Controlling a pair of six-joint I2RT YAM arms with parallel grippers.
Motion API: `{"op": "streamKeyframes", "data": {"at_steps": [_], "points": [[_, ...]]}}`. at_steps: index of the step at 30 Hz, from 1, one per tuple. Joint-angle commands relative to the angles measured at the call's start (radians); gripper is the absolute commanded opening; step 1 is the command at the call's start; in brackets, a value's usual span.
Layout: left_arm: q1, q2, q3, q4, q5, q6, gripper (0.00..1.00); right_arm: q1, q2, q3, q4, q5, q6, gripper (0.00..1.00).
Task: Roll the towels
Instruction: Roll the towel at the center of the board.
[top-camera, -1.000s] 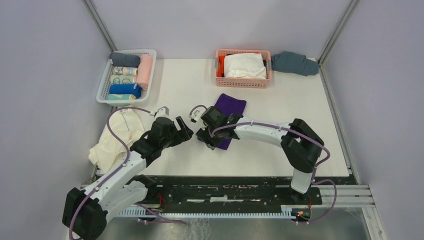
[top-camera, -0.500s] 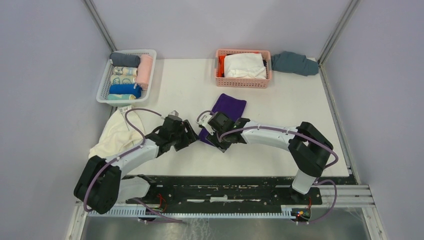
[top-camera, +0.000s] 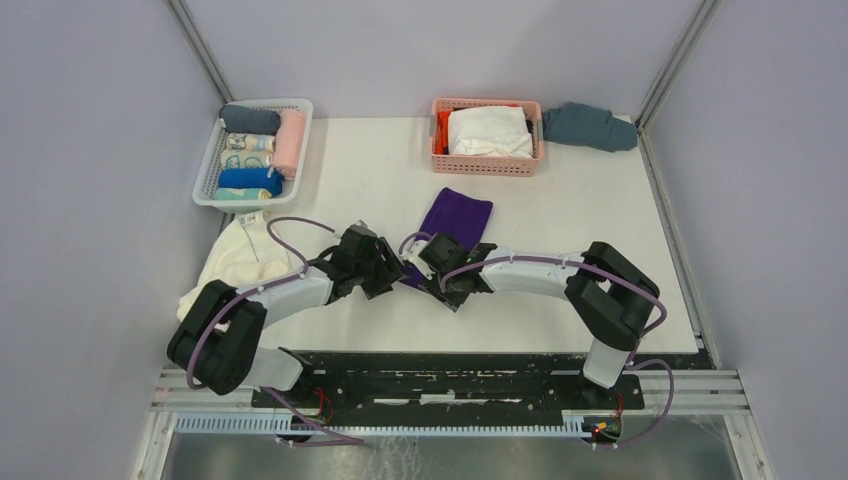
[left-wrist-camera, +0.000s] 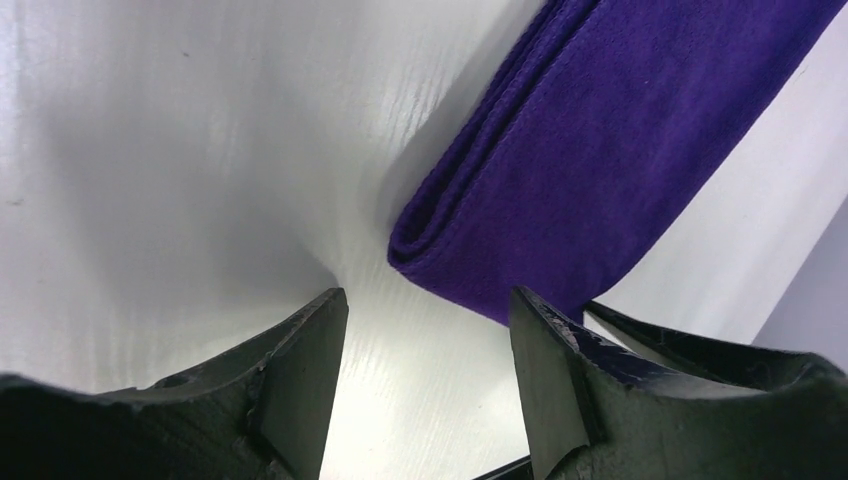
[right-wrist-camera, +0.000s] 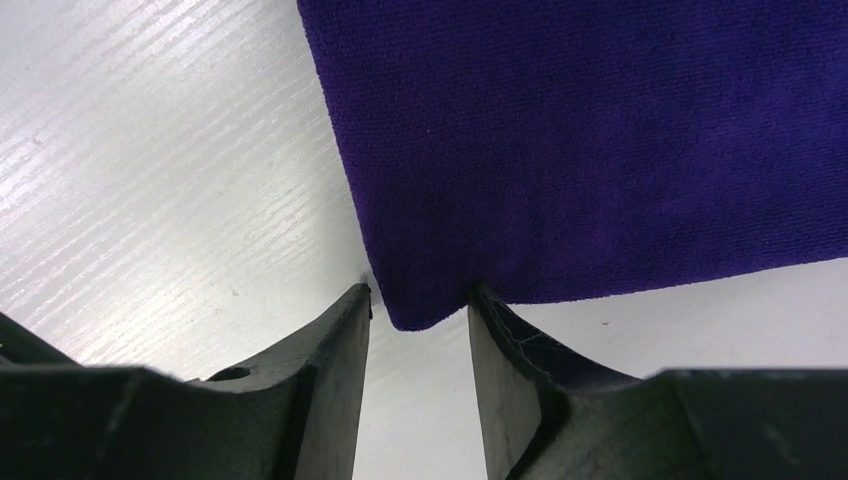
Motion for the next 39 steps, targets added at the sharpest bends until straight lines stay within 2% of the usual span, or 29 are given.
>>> {"op": "streamKeyframes", "data": {"at_steps": [1, 9, 18, 27, 39], "points": [[-0.012, 0.043, 0.019, 0.034, 0.007, -0.085, 0.68, 0.003, 0.041, -0.016, 0.018, 0.010, 0.016, 0.46], [-0.027, 0.077, 0.013, 0.033, -0.042, -0.147, 0.65, 0.003, 0.003, -0.060, 0.068, -0.056, 0.053, 0.28], [-0.028, 0.077, 0.000, -0.043, -0.112, -0.186, 0.58, -0.002, -0.046, -0.103, 0.148, -0.138, 0.093, 0.14], [-0.037, 0.016, -0.019, -0.104, -0.135, -0.215, 0.65, -0.055, -0.092, -0.150, 0.230, -0.264, 0.155, 0.08], [-0.042, 0.044, 0.003, -0.101, -0.158, -0.209, 0.65, -0.124, -0.134, -0.221, 0.320, -0.383, 0.225, 0.05]]}}
